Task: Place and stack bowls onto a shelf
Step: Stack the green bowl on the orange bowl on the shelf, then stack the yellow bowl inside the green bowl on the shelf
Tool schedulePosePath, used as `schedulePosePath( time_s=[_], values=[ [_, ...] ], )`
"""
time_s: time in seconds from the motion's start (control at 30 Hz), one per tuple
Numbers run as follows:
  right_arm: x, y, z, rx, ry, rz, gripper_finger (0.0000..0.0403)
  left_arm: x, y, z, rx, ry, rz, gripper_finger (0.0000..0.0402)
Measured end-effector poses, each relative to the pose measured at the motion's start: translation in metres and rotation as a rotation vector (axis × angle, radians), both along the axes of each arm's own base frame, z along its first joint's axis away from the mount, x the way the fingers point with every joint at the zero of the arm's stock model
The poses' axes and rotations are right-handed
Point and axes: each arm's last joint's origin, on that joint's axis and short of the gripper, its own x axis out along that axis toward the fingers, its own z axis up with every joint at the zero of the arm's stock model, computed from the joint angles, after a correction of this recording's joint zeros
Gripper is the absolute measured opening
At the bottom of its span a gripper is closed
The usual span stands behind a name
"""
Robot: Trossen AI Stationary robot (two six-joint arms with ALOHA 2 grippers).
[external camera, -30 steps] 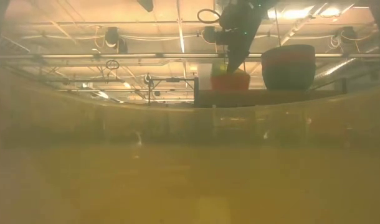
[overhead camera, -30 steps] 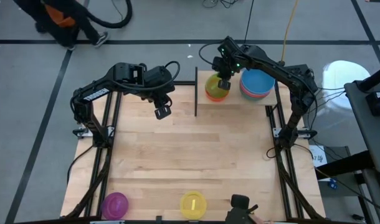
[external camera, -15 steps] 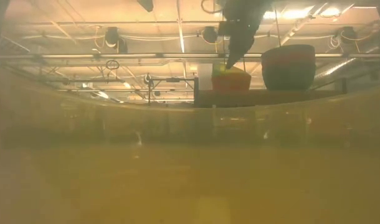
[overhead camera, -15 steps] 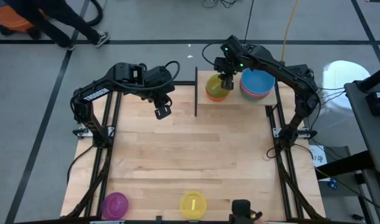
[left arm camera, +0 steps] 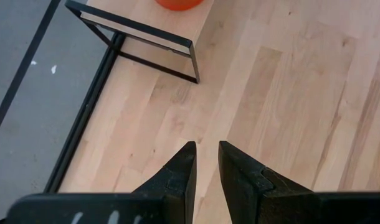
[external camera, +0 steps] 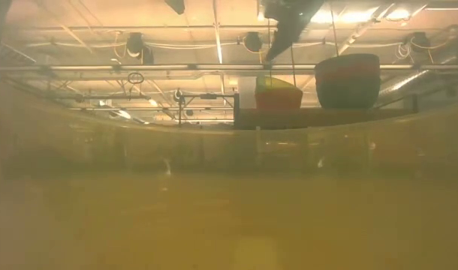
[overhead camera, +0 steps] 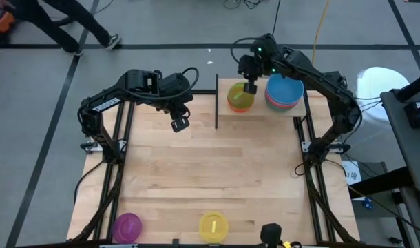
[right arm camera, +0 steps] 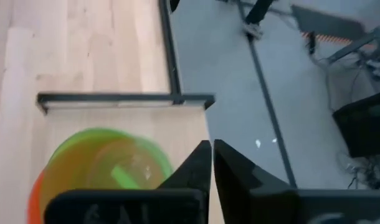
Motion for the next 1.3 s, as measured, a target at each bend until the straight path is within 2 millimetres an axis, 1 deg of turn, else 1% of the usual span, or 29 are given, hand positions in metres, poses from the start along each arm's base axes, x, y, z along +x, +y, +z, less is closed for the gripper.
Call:
schedulePosePath(
  time_s=[0.13, 0.33, 0.6, 0.77, 0.87, 0.97, 1.07, 1.13, 1.2, 1.3],
  values=[
    [0.003, -0.001, -0.006, -0.007, -0.007, 0.007, 0.0002, 0.0, 0.0, 0.0, -0.001, -0.001, 0.003, 0.0074],
    [0.007, -0.004, -0.033, 0.016, 0.045, 0.021, 0.0, 0.0, 0.0, 0.0, -0.002, -0.001, 0.005, 0.0074],
    [0.011, -0.007, -0.055, -0.007, 0.046, 0.039, 0.0, 0.0, 0.0, 0.0, -0.002, -0.001, 0.006, 0.0074],
    [0.012, -0.009, -0.076, -0.003, 0.053, 0.038, 0.0, 0.0, 0.0, 0.0, -0.003, -0.002, 0.007, 0.0074],
    [0.013, -0.009, -0.079, -0.004, 0.054, 0.037, 0.0, 0.0, 0.0, 0.0, -0.004, -0.002, 0.009, 0.0074],
    [0.01, -0.008, -0.072, -0.026, 0.033, 0.037, 0.0, 0.0, 0.0, 0.0, -0.004, -0.002, 0.009, 0.0074],
    [0.001, 0.004, -0.053, -0.06, -0.01, 0.045, 0.0, 0.0, 0.0, 0.0, -0.005, -0.003, 0.013, 0.0074],
    [-0.01, 0.021, -0.039, -0.053, -0.013, 0.068, 0.0, 0.0, 0.0, 0.0, -0.007, -0.004, 0.014, 0.0074],
    [-0.022, 0.042, -0.031, 0.018, 0.004, 0.125, 0.0, 0.0, 0.0, 0.0, -0.007, -0.004, 0.014, 0.0074],
    [-0.039, 0.076, -0.025, 0.181, 0.04, 0.296, 0.0, 0.0, 0.0, 0.0, -0.005, -0.003, 0.011, 0.0074]
  ],
)
